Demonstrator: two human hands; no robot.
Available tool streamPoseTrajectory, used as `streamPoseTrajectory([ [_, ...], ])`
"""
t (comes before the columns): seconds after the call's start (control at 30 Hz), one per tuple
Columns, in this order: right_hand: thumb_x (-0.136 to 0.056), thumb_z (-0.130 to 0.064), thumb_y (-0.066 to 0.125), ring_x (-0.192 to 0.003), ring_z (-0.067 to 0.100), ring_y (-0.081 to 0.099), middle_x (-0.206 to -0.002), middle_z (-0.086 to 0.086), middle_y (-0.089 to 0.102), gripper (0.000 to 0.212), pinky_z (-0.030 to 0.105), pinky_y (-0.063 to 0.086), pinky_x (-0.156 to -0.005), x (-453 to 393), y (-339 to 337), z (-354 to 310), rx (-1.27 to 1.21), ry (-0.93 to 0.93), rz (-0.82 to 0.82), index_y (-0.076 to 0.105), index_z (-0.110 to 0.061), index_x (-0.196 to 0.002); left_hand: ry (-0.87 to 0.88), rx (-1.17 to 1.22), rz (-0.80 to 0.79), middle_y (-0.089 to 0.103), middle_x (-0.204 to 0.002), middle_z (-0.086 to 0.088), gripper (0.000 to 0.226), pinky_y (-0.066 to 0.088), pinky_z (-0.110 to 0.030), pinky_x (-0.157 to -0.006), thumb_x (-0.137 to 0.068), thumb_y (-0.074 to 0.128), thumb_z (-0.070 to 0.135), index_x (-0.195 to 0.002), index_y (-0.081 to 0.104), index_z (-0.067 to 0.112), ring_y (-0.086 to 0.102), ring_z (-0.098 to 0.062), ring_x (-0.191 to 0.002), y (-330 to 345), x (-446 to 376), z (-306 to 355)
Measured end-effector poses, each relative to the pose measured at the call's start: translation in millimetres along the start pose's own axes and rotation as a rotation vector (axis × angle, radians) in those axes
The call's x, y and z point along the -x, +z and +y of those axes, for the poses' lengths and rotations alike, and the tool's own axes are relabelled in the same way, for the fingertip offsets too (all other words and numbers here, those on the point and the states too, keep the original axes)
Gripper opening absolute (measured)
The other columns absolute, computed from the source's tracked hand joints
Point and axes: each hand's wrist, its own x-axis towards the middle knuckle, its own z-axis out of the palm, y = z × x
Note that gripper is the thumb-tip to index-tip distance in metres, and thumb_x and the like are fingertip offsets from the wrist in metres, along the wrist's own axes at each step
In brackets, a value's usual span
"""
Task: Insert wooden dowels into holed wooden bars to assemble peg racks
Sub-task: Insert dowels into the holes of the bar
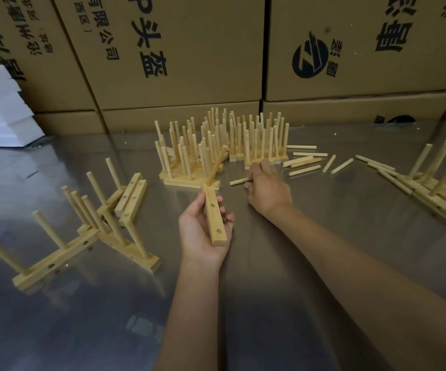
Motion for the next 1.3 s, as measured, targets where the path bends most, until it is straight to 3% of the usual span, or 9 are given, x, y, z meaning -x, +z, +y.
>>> streamPoseTrajectory([
  [0.17, -0.097, -0.024, 0.048, -0.121, 0.025, 0.038, -0.128, 0.003, 0.047, 0.029, 0.040, 0.032, -0.097, 1.5, -1.0, -0.9, 0.113, -0.029, -0.003, 0.061, -0.015, -0.121, 0.001, -0.008, -0.002, 0.059, -0.073, -0.004, 0.025, 0.039, -0.028, -0.062, -0.097, 0.052, 0.021, -0.119, 0.061, 0.012, 0.049, -0.014, -0.056, -0.1, 0.2, -0.3],
  [0.27, -0.097, -0.021, 0.049, -0.114, 0.025, 0.044, -0.117, 0.005, 0.051, 0.020, 0.038, 0.036, -0.093, 13.2, -12.3, -5.5, 0.057, -0.018, -0.007, 0.059, -0.013, -0.113, 0.004, -0.005, -0.002, 0.060, -0.074, -0.004, 0.025, 0.039, -0.028, -0.062, -0.097, 0.052, 0.021, -0.119, 0.061, 0.012, 0.049, -0.014, -0.057, -0.2, 0.8, 0.6],
  [0.33, -0.097, -0.015, 0.048, -0.100, 0.025, 0.053, -0.102, 0.004, 0.055, 0.009, 0.038, 0.043, -0.083, 34.0, -24.7, -10.9, -0.091, -0.015, -0.028, 0.051, -0.015, -0.106, 0.005, -0.015, 0.002, 0.060, -0.074, -0.004, 0.026, 0.039, -0.028, -0.062, -0.098, 0.051, 0.021, -0.120, 0.061, 0.012, 0.050, -0.013, -0.057, -0.2, 2.0, 0.9],
  [0.4, -0.097, -0.010, 0.049, -0.086, 0.020, 0.056, -0.093, -0.001, 0.055, 0.014, 0.036, 0.046, -0.070, 63.4, -37.3, -18.3, -0.234, -0.060, -0.056, 0.045, -0.021, -0.105, 0.006, -0.059, 0.016, 0.061, -0.074, -0.003, 0.032, 0.040, -0.027, -0.062, -0.098, 0.051, 0.022, -0.127, 0.061, 0.011, 0.051, -0.013, -0.059, -0.6, 2.6, 0.8],
  [0.5, -0.093, -0.005, 0.050, -0.089, 0.013, 0.052, -0.095, -0.007, 0.059, 0.029, 0.032, 0.045, -0.074, 110.1, -58.3, -28.8, -0.403, -0.186, 0.012, 0.059, -0.024, -0.113, 0.008, -0.134, 0.027, 0.060, -0.076, -0.003, 0.044, 0.042, -0.026, -0.065, -0.099, 0.051, 0.023, -0.140, 0.055, 0.010, 0.053, -0.013, -0.063, 0.8, 3.5, 0.4],
  [0.67, -0.081, -0.006, 0.057, -0.079, 0.017, 0.045, -0.082, -0.005, 0.052, 0.036, 0.031, 0.034, -0.067, 142.7, -78.0, -34.2, -0.113, -0.325, 0.092, 0.069, -0.024, -0.109, 0.000, -0.246, -0.025, 0.059, -0.072, -0.001, 0.035, 0.044, -0.023, -0.056, -0.097, 0.055, 0.019, -0.130, 0.064, 0.022, 0.051, -0.010, -0.059, 3.4, 8.1, 1.0],
  [0.83, -0.086, -0.010, 0.060, -0.079, 0.018, 0.044, -0.084, -0.003, 0.053, 0.018, 0.033, 0.036, -0.067, 143.1, -75.5, -33.6, -0.146, -0.384, 0.119, 0.068, -0.020, -0.099, 0.020, -0.310, -0.019, 0.059, -0.070, 0.000, 0.029, 0.047, -0.020, -0.050, -0.095, 0.058, 0.020, -0.121, 0.067, 0.028, 0.052, -0.008, -0.056, 4.8, 10.2, 1.4],
  [1.03, -0.091, -0.014, 0.058, -0.082, 0.017, 0.046, -0.087, -0.006, 0.058, 0.020, 0.034, 0.036, -0.070, 131.6, -72.3, -30.7, -0.154, -0.209, 0.183, 0.070, -0.022, -0.104, -0.042, -0.427, -0.139, 0.061, -0.077, 0.000, 0.036, 0.047, -0.027, -0.069, -0.095, 0.058, 0.020, -0.127, 0.066, 0.032, 0.059, -0.010, -0.071, 10.1, 10.7, -5.5],
  [1.3, -0.090, -0.013, 0.059, -0.080, 0.014, 0.045, -0.086, -0.008, 0.063, 0.025, 0.032, 0.035, -0.068, 130.5, -73.8, -19.2, -0.173, -0.206, 0.214, 0.073, -0.022, -0.109, -0.049, -0.638, -0.208, 0.068, -0.087, 0.004, 0.034, 0.041, -0.024, -0.068, -0.095, 0.058, 0.024, -0.123, 0.070, 0.038, 0.059, -0.007, -0.071, 12.6, 14.6, -9.5],
])
